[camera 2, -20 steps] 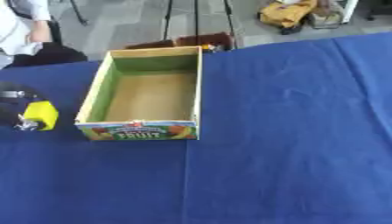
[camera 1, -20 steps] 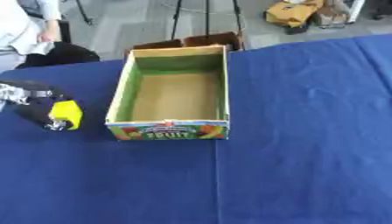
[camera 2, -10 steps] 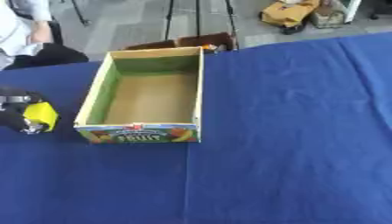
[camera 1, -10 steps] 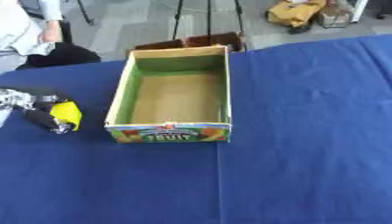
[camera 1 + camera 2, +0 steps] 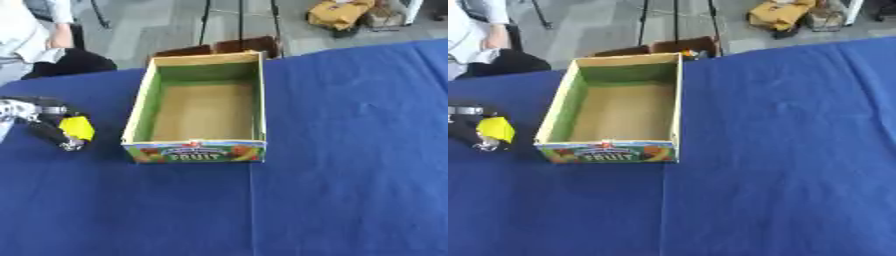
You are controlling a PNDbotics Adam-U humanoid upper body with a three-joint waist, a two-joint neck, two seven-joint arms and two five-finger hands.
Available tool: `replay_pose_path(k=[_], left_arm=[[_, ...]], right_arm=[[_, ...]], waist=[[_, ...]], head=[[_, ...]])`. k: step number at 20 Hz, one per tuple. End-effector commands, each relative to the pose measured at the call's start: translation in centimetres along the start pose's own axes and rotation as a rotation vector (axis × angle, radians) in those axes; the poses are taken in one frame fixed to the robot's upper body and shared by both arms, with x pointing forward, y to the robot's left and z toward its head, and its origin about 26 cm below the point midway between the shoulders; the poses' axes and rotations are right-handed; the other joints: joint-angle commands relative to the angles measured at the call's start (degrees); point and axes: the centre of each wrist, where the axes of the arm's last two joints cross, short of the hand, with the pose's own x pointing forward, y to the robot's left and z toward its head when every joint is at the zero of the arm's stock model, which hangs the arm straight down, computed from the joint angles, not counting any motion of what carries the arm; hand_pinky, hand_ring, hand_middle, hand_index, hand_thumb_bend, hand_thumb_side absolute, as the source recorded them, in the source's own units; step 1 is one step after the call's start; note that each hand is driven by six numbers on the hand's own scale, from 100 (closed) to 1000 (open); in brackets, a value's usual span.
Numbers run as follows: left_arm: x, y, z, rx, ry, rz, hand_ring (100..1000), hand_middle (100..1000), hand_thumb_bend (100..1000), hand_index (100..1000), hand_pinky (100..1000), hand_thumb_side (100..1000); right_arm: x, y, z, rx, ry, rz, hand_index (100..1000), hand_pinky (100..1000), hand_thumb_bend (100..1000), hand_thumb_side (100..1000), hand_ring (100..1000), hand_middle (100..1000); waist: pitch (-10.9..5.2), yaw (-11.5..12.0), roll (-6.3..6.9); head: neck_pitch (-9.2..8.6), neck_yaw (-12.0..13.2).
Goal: Pick up objects on the table and place them in the box.
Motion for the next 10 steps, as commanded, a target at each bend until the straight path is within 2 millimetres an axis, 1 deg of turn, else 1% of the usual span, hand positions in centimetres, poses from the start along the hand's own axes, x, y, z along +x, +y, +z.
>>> replay_pose_path(k=[1,2,3,10], left_arm=[[-1.01,1.86,2.03,0.041,0.035,-0.006,988,1000,258,1000,837,550],[-1.05,1.88,2.1,0.038,0.041,-0.007,990,1000,186,1000,839,517],[-1.09,1.92,2.17,0.035,0.05,-0.01,990,1000,165,1000,840,508],[-1.21,2.13,2.64,0.022,0.102,-0.046,998,1000,163,1000,848,485]], right_arm=[[0.25,-0.69,-0.8,-0.003,-0.029,0.01,763,706,100,995,690,609],[0.24,-0.7,-0.78,-0.004,-0.028,0.009,762,706,100,995,689,608],[0.24,-0.7,-0.77,-0.004,-0.027,0.009,762,706,100,996,689,608],[0.23,-0.72,-0.72,-0.004,-0.022,0.007,758,706,100,995,687,602]], waist=[[-0.48,0.11,0.68],[-0.49,0.12,0.73],[-0.49,0.14,0.77],[-0.27,0.26,0.94]], head=[[-0.55,0.26],[-0.58,0.27],[-0.61,0.28],[-0.76,0.22]])
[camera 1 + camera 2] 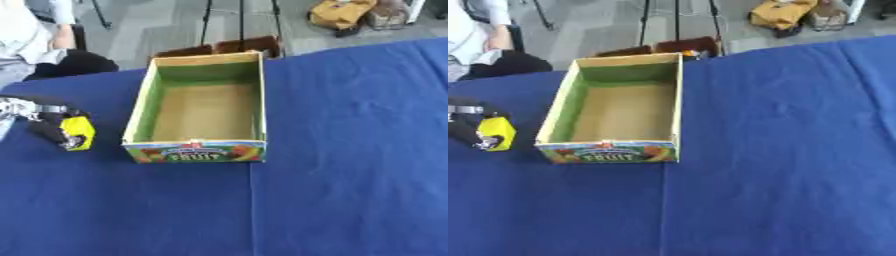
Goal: Pick up objects on the table and place them in the box.
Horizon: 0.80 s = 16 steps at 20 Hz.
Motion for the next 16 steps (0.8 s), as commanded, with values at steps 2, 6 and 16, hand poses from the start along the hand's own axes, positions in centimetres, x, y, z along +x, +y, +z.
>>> replay_pose_path(k=[2,6,16], left_arm=[[-1.54,1.51,2.2,0.033,0.078,-0.042,999,1000,173,1000,849,489],[-1.89,1.2,2.18,0.019,0.094,-0.059,1000,1000,310,1000,851,528],[-1.97,1.14,2.17,0.014,0.105,-0.083,984,1000,340,1000,839,539]], right_arm=[[0.25,-0.69,-0.86,-0.005,-0.03,0.007,757,706,100,992,686,601],[0.23,-0.74,-0.84,-0.01,-0.025,0.008,753,705,100,991,684,598],[0.23,-0.72,-0.82,-0.015,-0.02,-0.001,747,705,100,985,682,591]], waist=[[-0.19,0.22,0.73],[-0.07,0.26,0.79],[0.42,0.23,0.83]], head=[[-0.84,0.07],[-0.96,-0.02],[-1.34,0.03]])
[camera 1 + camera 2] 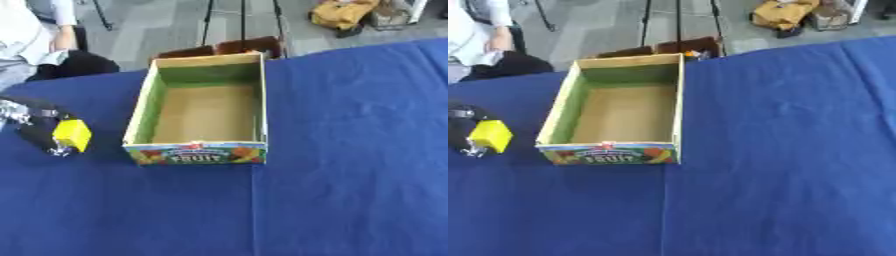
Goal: Pick up objects on the table and place them in the box.
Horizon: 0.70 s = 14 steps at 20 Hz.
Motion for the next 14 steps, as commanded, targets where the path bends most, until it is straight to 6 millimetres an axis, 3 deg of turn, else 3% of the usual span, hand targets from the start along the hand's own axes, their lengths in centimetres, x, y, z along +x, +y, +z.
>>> replay_pose_path(k=[1,8,9,14], left_arm=[[-1.33,1.24,1.64,0.035,0.042,-0.012,979,1000,330,1000,833,547],[-1.04,1.49,1.65,0.044,0.047,-0.012,928,1000,218,1000,793,496],[-1.05,1.49,1.65,0.045,0.051,-0.014,907,988,176,1000,783,485],[-1.12,1.38,1.56,0.061,0.051,-0.008,868,898,155,1000,751,475]], right_arm=[[0.28,-0.63,-0.89,-0.009,-0.03,0.004,745,705,100,983,682,590],[0.27,-0.66,-0.9,-0.014,-0.026,-0.001,744,707,100,983,683,587],[0.27,-0.67,-0.89,-0.016,-0.025,-0.001,744,708,100,982,683,586],[0.26,-0.69,-0.9,-0.021,-0.02,-0.004,742,709,100,983,684,584]], waist=[[-0.16,0.04,0.61],[0.15,-0.05,0.59],[0.18,-0.05,0.57],[0.2,-0.05,0.52]], head=[[-0.81,0.05],[-0.97,0.06],[-0.99,0.05],[-1.05,-0.02]])
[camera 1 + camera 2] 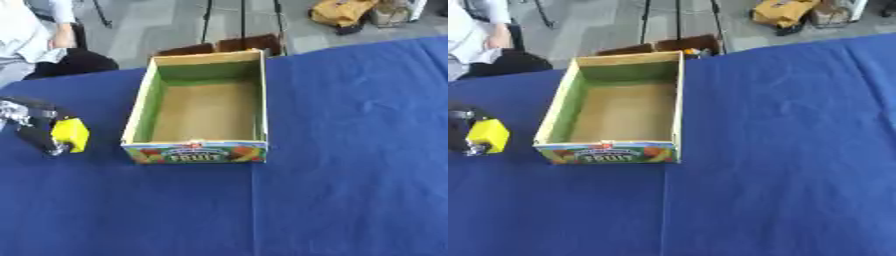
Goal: Pick up objects on the table and place them in the box.
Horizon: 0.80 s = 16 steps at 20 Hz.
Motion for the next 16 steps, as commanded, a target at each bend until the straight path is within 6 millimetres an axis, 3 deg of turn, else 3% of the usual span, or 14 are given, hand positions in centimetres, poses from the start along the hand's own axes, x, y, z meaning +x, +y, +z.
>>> replay_pose_path(k=[1,11,16], left_arm=[[-1.18,1.23,1.45,0.054,0.03,-0.002,852,882,156,1000,738,475],[-0.95,0.96,1.06,0.153,-0.024,0.028,782,746,220,808,649,508],[-0.89,1.21,1.19,0.231,-0.033,0.043,764,709,126,737,624,490]], right_arm=[[0.31,-0.6,-0.89,-0.009,-0.03,0.008,741,709,100,984,684,583],[0.29,-0.61,-0.84,-0.018,-0.014,0.008,737,712,100,981,683,576],[0.3,-0.56,-0.77,-0.021,-0.009,0.005,736,712,100,980,682,575]], waist=[[-0.16,0.0,0.5],[-0.09,-0.51,0.54],[-0.45,-0.71,0.65]], head=[[-0.68,-0.07],[-0.73,-0.23],[-0.45,-0.31]])
